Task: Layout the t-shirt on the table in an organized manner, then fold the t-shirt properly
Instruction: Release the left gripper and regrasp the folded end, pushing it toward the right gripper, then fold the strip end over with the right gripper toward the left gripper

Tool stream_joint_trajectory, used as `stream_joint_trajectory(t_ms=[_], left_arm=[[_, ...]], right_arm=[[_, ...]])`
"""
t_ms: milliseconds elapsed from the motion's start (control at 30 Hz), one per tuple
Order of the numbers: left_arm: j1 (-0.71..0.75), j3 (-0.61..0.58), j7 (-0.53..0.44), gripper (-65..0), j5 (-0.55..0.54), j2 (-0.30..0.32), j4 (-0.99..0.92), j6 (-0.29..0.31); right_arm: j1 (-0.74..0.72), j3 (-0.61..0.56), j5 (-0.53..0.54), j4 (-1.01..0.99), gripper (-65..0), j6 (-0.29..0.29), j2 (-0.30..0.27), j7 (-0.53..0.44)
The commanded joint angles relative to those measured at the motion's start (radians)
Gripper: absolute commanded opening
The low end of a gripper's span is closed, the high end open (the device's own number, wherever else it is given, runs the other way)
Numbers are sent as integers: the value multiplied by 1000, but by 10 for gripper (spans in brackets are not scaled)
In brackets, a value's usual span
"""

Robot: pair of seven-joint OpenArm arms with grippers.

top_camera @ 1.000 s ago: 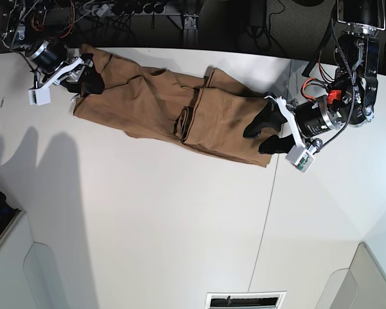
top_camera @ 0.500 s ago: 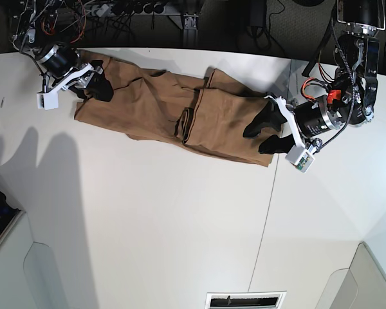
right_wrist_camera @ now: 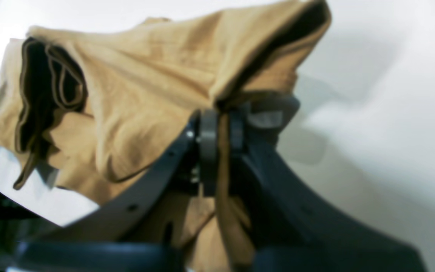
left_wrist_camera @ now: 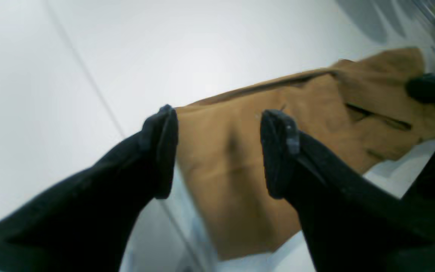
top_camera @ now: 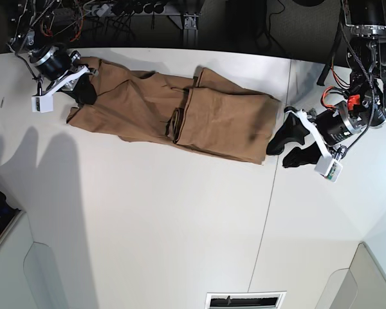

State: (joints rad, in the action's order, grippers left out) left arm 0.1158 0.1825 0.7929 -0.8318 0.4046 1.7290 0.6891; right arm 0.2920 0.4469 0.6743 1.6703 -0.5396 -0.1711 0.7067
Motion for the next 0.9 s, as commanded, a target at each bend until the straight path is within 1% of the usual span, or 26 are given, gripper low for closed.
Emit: stream_joint_trajectory(t_ms=[0, 100, 200, 267, 300, 333, 400, 433, 467, 567, 633, 800, 867], left_arm=[[-13, 15, -5, -279, -24, 12, 17, 9], [10, 18, -3, -279, -16, 20, 16, 9], [58, 14, -36, -279, 15, 20, 8, 9], [87, 9, -63, -281, 14, 19, -8, 9], [96, 3, -76, -308, 15, 19, -18, 9], [101, -4, -89, -374, 23, 19, -27, 9], [100, -30, -104, -559, 65, 12, -40, 9], [100, -43, -117, -635, 97, 4, -41, 9], [100, -60, -124, -650, 128, -6, -41, 9], [100, -120, -144, -650, 228, -33, -42, 9], [100, -164, -154, -650, 281, -50, -46, 9], [98, -248, -191, -650, 360, -92, -89, 9], [91, -264, -192, -650, 362, -109, -116, 9]], right_arm=[[-13, 21, 6, 13, -650, -10, -28, -29], [-35, 60, 6, 13, -650, -10, -63, -25], [-60, 105, 8, 13, -650, -10, -95, -6], [-71, 125, 41, 13, -650, -10, -116, 12], [-76, 127, 63, 13, -650, -10, -126, 18], [-80, 127, 81, 13, -650, -11, -134, 28], [-89, 127, 97, 14, -650, -12, -134, 38], [-90, 127, 107, 14, -650, -12, -133, 38], [-90, 127, 121, 14, -650, -12, -132, 39], [-97, 127, 147, 15, -650, -19, -125, 55], [-101, 124, 186, 16, -650, -27, -125, 71], [-101, 114, 228, 42, -650, -34, -122, 84], [-103, 113, 231, 73, -650, -34, -106, 84]])
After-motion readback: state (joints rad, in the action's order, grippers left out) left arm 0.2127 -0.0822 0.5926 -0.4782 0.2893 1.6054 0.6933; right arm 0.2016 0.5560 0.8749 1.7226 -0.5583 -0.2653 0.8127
